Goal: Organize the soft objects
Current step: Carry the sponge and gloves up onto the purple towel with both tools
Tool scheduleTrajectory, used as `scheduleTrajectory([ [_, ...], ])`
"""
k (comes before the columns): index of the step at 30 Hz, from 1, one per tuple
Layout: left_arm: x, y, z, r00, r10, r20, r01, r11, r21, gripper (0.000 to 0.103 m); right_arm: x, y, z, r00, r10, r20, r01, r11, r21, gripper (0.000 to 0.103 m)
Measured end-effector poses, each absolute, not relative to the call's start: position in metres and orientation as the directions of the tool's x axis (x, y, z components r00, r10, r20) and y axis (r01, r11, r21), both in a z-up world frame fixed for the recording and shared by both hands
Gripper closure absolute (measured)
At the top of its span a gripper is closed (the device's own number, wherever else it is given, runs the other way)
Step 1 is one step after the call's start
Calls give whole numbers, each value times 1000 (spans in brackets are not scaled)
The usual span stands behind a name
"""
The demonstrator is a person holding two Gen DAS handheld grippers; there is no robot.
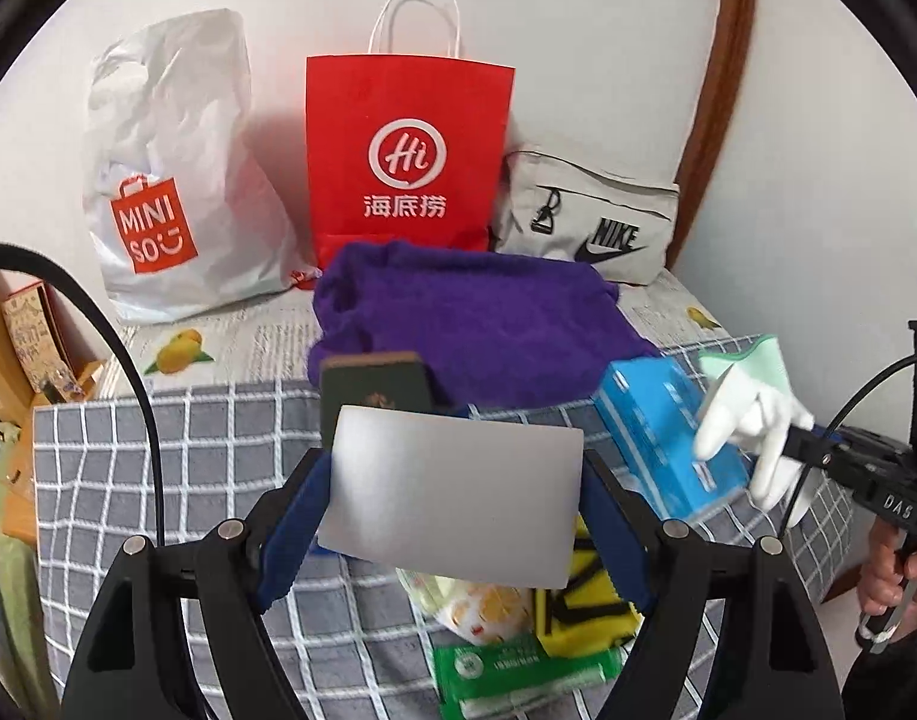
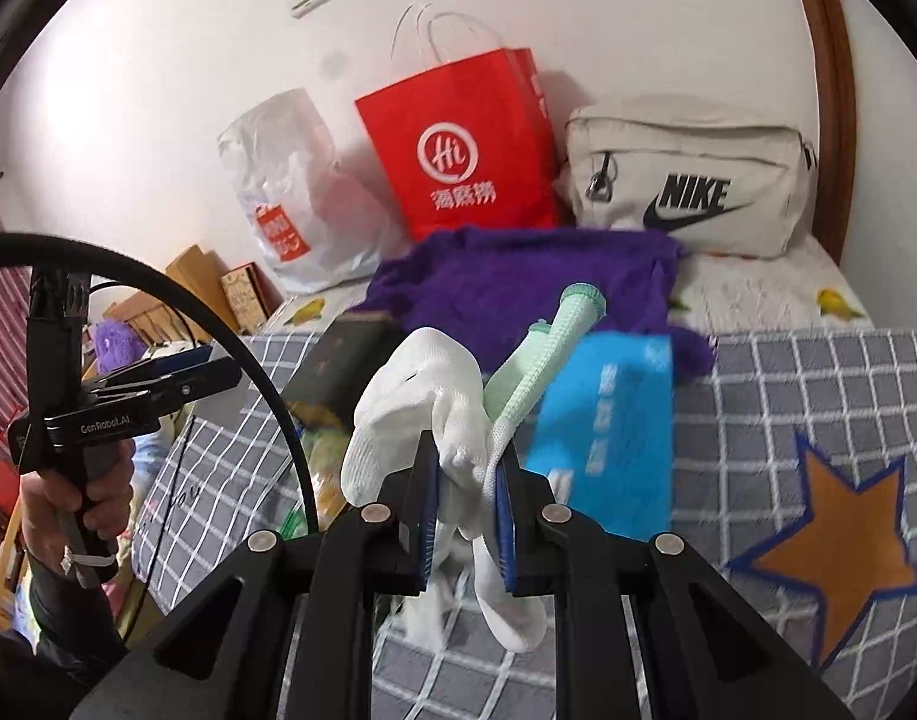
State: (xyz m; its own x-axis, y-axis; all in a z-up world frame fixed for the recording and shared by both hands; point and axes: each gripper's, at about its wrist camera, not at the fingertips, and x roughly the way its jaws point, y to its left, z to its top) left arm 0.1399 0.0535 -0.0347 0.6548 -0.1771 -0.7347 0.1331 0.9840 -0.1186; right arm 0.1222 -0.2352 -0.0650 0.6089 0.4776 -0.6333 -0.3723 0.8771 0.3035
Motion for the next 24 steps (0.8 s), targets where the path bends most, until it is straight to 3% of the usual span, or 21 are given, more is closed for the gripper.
scheduleTrajectory([
  [24, 284, 59, -55, 607, -94, -789, 103, 994, -40, 23, 296, -228, -83, 602, 399, -692, -364, 908, 207, 86],
])
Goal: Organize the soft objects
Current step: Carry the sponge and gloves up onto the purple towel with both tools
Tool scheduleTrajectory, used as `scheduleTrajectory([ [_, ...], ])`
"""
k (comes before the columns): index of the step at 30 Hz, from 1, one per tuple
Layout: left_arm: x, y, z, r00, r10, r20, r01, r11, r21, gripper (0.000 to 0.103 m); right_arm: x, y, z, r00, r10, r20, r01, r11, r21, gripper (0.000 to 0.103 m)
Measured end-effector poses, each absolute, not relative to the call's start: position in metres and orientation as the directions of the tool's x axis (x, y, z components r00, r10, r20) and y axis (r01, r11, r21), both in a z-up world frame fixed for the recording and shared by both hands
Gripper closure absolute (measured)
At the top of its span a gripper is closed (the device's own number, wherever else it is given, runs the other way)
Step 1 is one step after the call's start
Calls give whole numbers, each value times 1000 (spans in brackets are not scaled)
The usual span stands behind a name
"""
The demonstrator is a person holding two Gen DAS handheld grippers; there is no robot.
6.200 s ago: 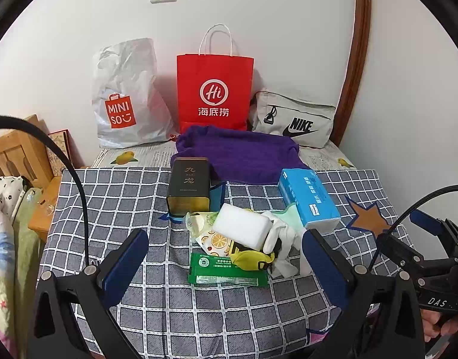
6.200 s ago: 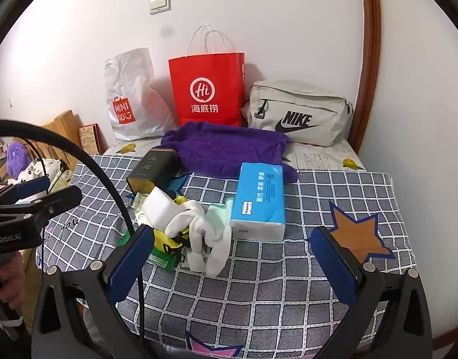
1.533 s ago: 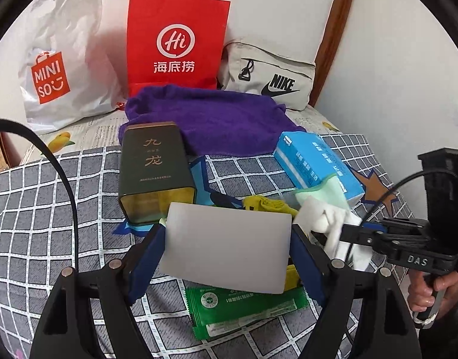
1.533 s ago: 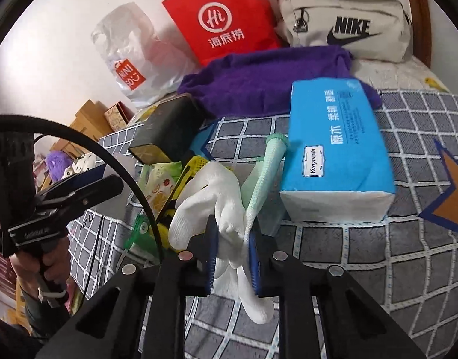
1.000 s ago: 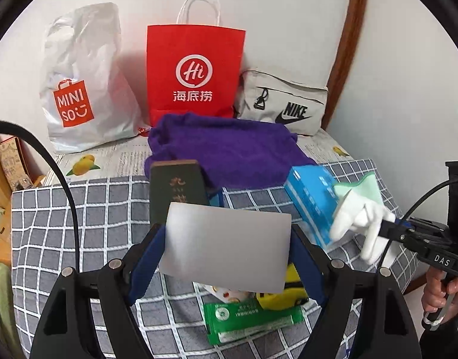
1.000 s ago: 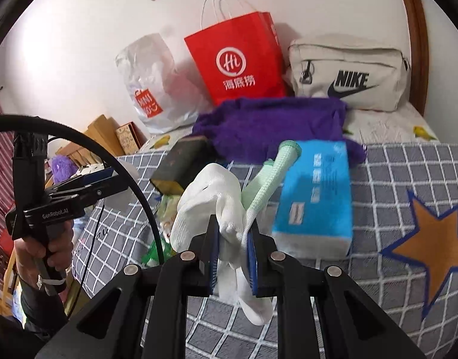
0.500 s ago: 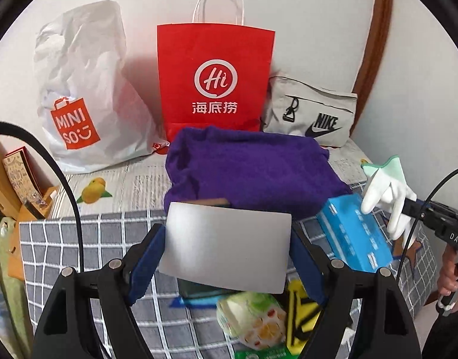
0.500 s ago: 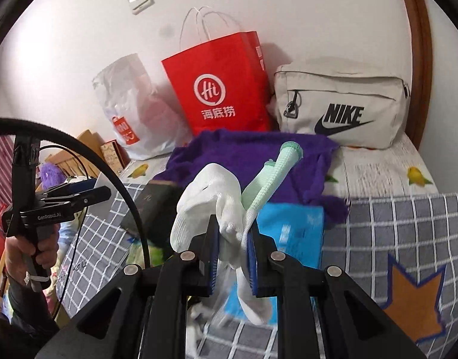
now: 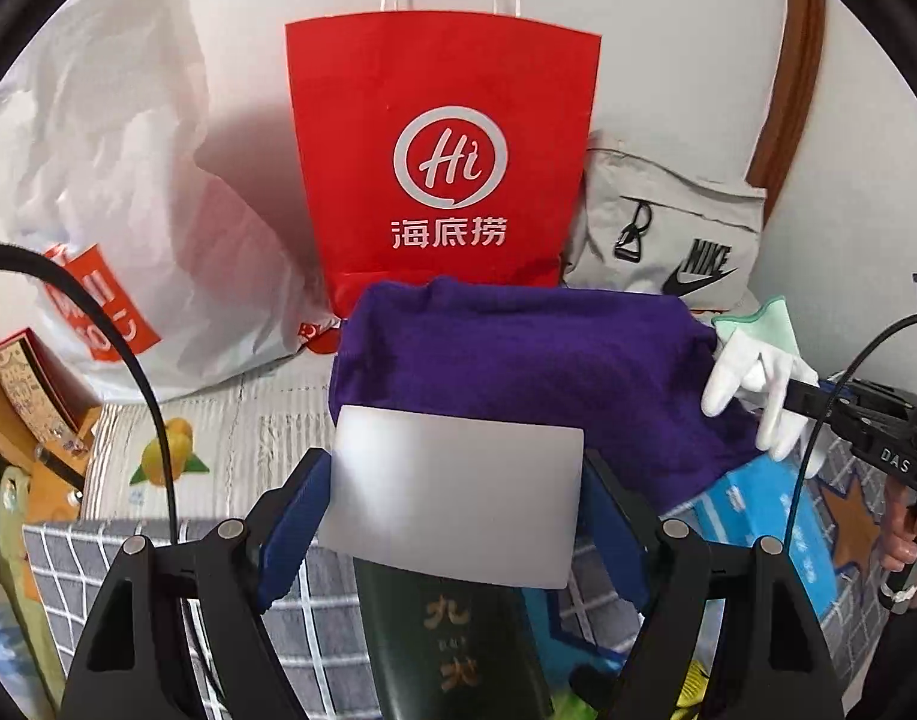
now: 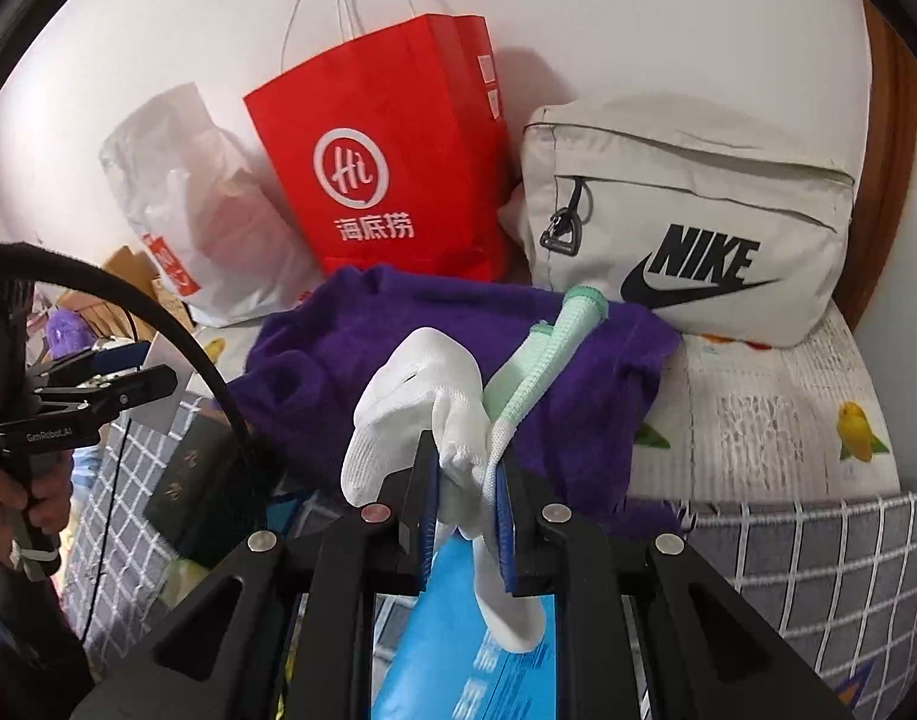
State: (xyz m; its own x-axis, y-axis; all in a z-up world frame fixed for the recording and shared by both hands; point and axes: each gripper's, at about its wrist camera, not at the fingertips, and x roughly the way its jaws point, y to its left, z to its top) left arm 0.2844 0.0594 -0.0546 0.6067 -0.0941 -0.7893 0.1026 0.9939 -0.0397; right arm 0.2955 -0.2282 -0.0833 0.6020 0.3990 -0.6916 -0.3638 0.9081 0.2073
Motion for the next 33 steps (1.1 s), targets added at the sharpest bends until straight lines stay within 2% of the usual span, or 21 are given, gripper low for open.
scheduleTrajectory([
  [18, 355, 62, -85, 549, -50, -834, 88, 996, -2, 23, 386, -218, -116, 542, 338, -770, -367, 919, 145, 86],
  [24, 379, 56, -98, 516, -44, -855, 98, 995, 7, 23, 413, -211, -147, 462, 301, -834, -363, 922, 132, 86],
  [27, 390, 51, -106, 504, -46, -863, 109, 994, 10, 23, 417, -210, -154, 454, 274, -848, -366, 925, 103, 83],
  [29, 399, 50, -112, 489, -61, -870, 101, 995, -12, 23, 420, -213, -155, 454, 281, -846, -360, 926, 115, 77],
  [31, 406, 49, -117, 478, -54, -877, 92, 996, -11, 23, 420, -216, -156, 443, 277, -853, -358, 927, 116, 55],
  [33, 415, 46, -124, 469, -51, -882, 88, 996, -11, 23, 418, -218, -157, 454, 270, -849, -367, 925, 99, 54],
])
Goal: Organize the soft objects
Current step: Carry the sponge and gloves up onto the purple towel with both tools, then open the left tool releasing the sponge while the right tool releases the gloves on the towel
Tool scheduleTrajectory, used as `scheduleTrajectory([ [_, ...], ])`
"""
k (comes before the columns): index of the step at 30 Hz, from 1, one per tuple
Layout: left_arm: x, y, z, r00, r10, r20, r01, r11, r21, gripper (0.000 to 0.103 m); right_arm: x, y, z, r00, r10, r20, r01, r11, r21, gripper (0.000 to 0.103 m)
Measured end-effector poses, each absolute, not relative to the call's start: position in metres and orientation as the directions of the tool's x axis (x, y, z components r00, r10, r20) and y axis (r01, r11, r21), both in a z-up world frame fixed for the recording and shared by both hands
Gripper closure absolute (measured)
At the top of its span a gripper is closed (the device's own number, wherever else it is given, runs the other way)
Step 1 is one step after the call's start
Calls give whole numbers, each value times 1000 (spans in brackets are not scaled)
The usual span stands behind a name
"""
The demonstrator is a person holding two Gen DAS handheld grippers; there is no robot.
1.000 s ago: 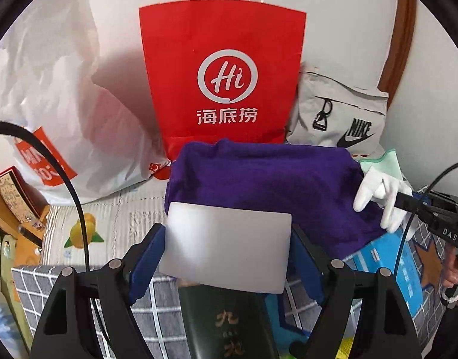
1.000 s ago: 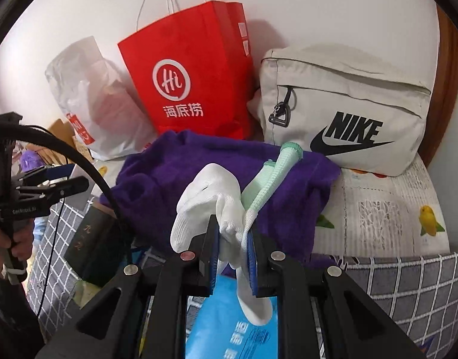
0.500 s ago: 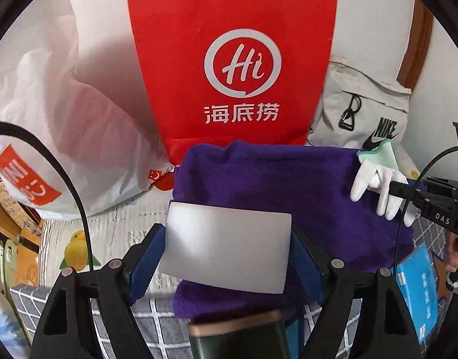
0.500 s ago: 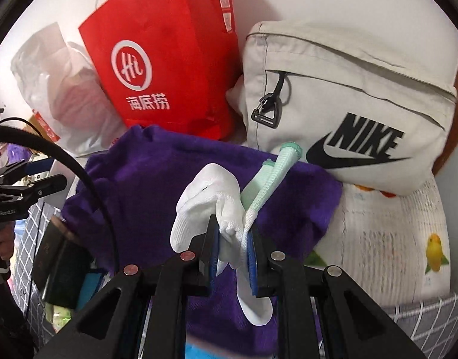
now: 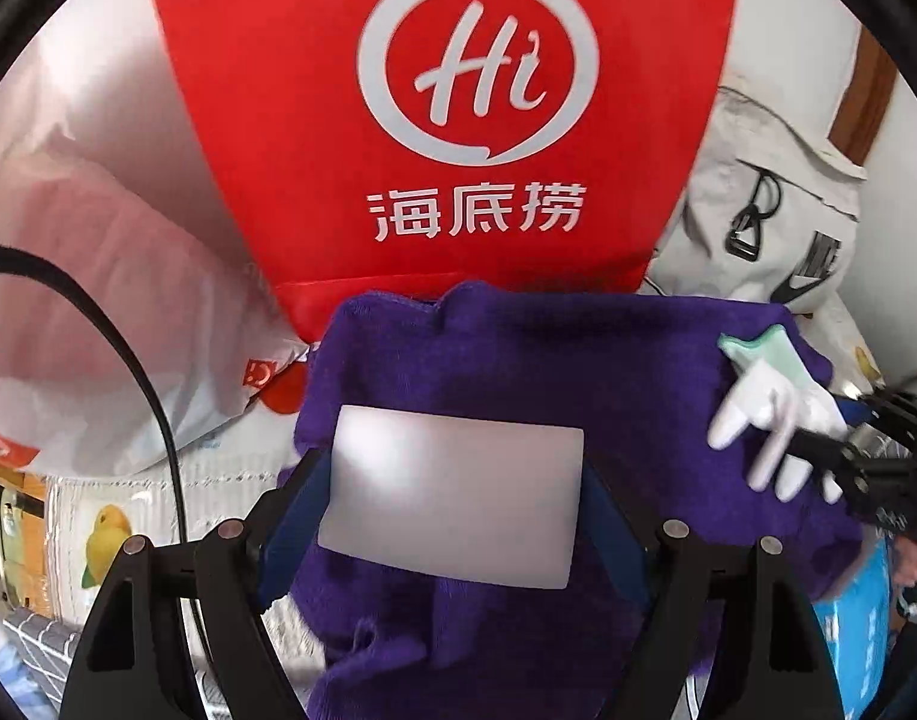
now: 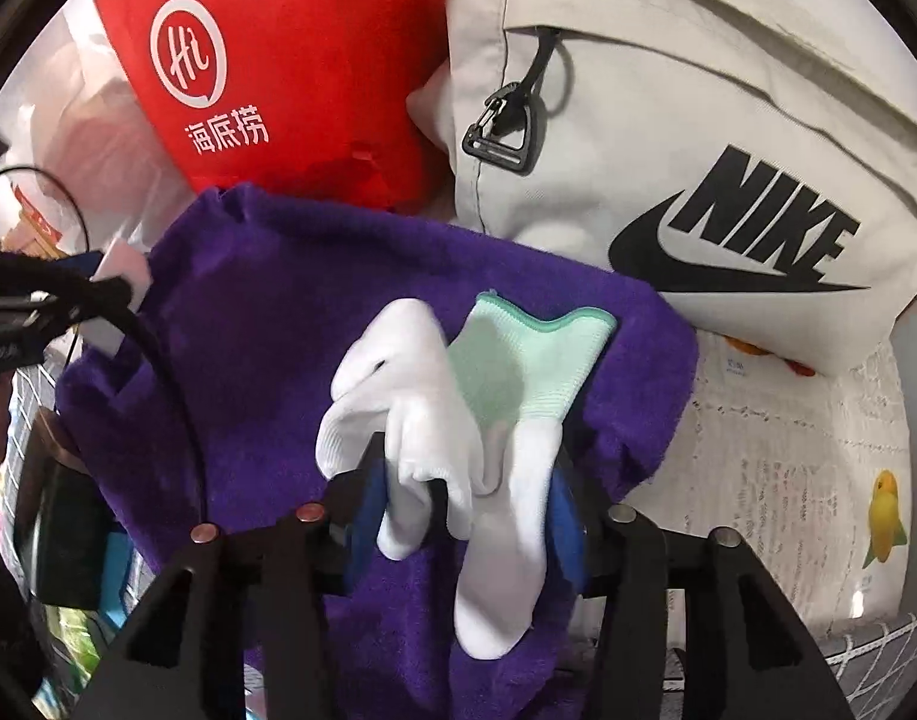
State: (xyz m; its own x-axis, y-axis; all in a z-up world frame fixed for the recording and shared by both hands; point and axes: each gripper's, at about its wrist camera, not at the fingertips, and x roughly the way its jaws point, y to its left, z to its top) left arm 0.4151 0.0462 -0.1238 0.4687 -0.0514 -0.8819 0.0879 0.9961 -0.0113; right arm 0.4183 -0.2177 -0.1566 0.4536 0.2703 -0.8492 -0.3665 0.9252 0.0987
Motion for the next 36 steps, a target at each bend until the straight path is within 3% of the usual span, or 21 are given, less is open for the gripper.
scheduleTrajectory([
  [3, 430, 45, -134, 443, -61, -895, 77, 997, -30, 23, 413, -221, -154, 451, 272, -850, -373, 923, 97, 54],
  [7, 448, 41, -144, 422, -38, -906, 67, 998, -11, 23, 404, -224, -146, 485, 254, -837, -381, 923, 59, 43],
  [14, 465, 39, -156, 396, -45, -917, 54, 998, -26, 21, 385, -232, -127, 533, 260, -805, -389, 921, 40, 41],
  [18, 469, 40, -160, 372, -42, -927, 41, 999, -29, 11, 378, -235, -113, 563, 279, -778, -399, 916, 39, 40],
  [22, 470, 49, -160, 358, -67, -931, -1, 997, -73, 10, 376, -226, -109, 567, 295, -769, -409, 911, 48, 39],
  [36, 407, 47, -106, 372, -116, -921, 23, 993, -116, 10, 330, -216, -86, 562, 331, -758, -430, 900, 74, 38],
])
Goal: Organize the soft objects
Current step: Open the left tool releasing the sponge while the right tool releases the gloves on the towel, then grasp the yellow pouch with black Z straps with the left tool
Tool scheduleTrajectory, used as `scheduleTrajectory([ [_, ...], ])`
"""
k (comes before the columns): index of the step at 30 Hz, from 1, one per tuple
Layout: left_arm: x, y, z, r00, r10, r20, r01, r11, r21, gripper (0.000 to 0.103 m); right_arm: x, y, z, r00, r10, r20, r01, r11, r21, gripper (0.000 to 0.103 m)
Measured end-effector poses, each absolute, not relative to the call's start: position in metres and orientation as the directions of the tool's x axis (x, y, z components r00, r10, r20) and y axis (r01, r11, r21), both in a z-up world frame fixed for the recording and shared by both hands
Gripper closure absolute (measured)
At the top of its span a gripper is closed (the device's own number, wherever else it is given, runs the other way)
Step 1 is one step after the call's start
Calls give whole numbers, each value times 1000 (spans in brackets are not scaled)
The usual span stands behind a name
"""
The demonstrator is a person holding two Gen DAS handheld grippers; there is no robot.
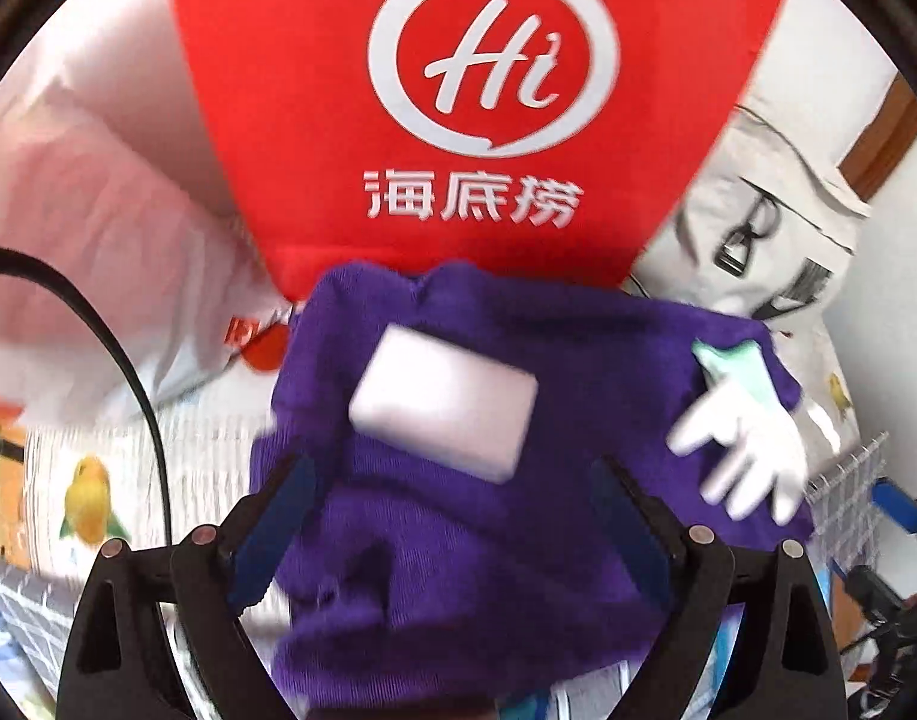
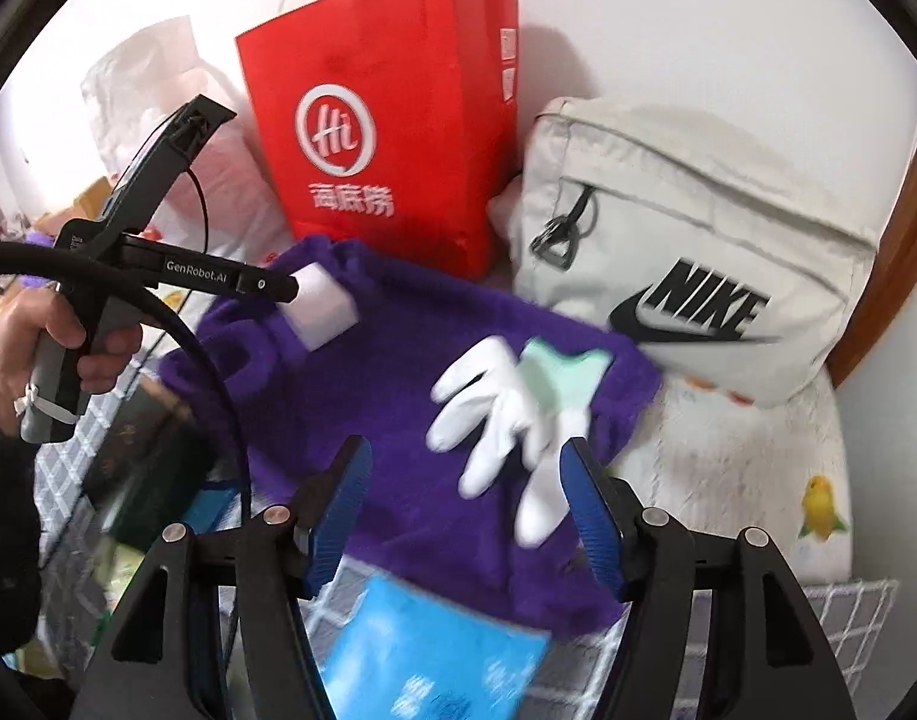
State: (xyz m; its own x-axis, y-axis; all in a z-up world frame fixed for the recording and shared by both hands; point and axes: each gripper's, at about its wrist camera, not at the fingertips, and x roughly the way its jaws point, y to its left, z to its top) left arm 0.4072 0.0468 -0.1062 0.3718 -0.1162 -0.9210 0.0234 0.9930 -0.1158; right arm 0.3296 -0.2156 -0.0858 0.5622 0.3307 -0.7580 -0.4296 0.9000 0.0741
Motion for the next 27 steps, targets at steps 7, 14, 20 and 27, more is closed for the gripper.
scheduleTrajectory([
  [7, 323, 48, -73, 484, -129, -866, 55, 992, -116, 10, 280, -213, -92, 590, 294, -752, -391, 919, 53, 38],
  [14, 237, 46, -63, 521, -138, -843, 82, 990, -111, 10, 215, -217, -88, 583, 375, -721, -390, 907, 156, 38],
  [20, 180, 36, -83, 475, -176, -862, 84, 984, -154, 11, 165, -223, -91, 566, 413, -714, -383, 898, 216, 38],
  [27, 144, -6, -108, 417, -268, -868, 182, 961, -210, 10, 123, -255, -97, 583, 385, -716, -310, 919, 241, 36],
])
